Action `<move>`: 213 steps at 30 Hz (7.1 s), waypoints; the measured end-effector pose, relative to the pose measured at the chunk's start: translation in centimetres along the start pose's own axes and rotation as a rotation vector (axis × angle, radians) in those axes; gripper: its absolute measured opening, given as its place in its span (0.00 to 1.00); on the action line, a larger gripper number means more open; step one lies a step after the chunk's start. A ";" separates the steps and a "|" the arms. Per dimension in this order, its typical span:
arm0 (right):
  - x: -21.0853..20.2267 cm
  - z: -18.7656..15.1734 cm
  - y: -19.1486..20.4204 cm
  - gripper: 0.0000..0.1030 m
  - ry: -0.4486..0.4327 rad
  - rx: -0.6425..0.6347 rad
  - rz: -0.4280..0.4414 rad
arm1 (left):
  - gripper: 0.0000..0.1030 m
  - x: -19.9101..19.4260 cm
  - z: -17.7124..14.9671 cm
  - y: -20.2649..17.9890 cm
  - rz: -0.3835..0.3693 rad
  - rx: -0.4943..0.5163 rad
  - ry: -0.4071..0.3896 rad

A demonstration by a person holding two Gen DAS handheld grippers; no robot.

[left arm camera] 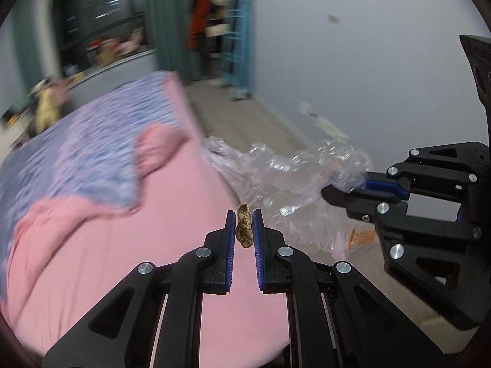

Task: Collect trash
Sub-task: 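Turn both loaded tools away from the bed toward the window, then carry the bag and peanut shell in both tools toward the blue bin, then lower both tools over the lined blue bin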

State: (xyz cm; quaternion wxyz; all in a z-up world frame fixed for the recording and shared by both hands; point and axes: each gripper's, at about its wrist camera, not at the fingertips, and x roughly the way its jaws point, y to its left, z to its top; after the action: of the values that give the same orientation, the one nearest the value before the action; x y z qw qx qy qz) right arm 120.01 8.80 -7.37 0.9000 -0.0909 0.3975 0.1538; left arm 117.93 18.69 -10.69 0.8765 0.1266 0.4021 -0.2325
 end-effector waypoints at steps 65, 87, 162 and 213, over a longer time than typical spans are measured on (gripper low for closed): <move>24.8 23.4 -62.0 0.07 -0.026 -0.031 -0.021 | 0.10 46.4 54.4 -10.0 0.106 -0.245 -0.052; 56.1 57.7 -72.8 0.07 -0.078 -0.138 0.146 | 0.10 70.9 84.9 17.7 0.261 -0.370 -0.033; 144.3 154.2 -54.9 0.07 0.002 -0.806 0.721 | 0.10 117.2 129.1 129.3 0.730 -1.005 0.050; 190.5 138.7 -28.6 0.07 0.355 -1.007 0.723 | 0.10 152.3 93.9 156.2 0.512 -1.310 0.281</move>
State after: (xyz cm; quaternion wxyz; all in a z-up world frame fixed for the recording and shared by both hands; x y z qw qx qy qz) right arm 346.59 60.66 -55.26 0.5590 -0.3865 0.4252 0.5978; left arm 344.70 68.07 -61.01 0.7395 -0.3063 0.5256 0.2881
